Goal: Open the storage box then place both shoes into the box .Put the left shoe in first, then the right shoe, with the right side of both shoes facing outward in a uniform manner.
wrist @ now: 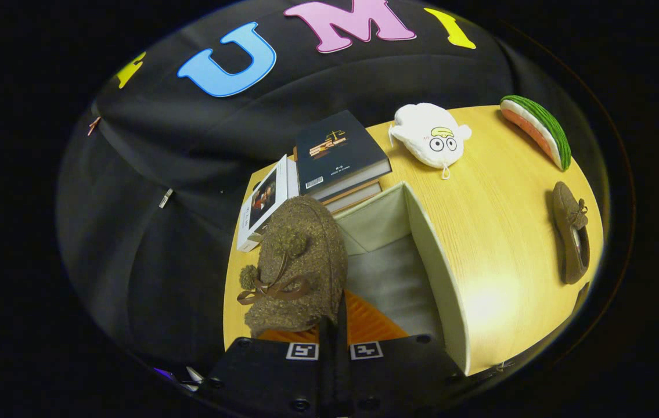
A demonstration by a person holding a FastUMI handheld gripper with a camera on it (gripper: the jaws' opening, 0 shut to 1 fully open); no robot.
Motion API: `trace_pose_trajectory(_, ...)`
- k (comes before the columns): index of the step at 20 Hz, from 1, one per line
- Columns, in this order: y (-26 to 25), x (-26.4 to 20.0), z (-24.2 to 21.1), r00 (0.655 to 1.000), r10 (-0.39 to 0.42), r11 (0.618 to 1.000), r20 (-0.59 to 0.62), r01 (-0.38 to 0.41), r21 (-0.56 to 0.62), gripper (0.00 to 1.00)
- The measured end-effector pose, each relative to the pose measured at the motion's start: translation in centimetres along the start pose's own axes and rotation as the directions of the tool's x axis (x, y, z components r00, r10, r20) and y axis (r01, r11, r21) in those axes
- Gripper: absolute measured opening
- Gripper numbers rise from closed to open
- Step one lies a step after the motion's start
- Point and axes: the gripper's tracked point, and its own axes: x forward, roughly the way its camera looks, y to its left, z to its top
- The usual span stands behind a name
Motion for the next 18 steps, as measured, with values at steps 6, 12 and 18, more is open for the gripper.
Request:
trace_pose_trajectory(6, 0.3, 1.2, -2.0, 0.997, 0.011, 0.999, -0.083, -0.013, -0.029, 0.11)
trace_pose_trajectory(12, 2.3, -2.0, -0.2, 0.991, 0.125, 0.984, -0.051, -0.130, -0.122, 0.98)
trace_pose_trajectory(18, -4.1, -8.9, 4.7, 0.990, 0.098, 0.953, 0.104, -0.063, -0.296, 0.98)
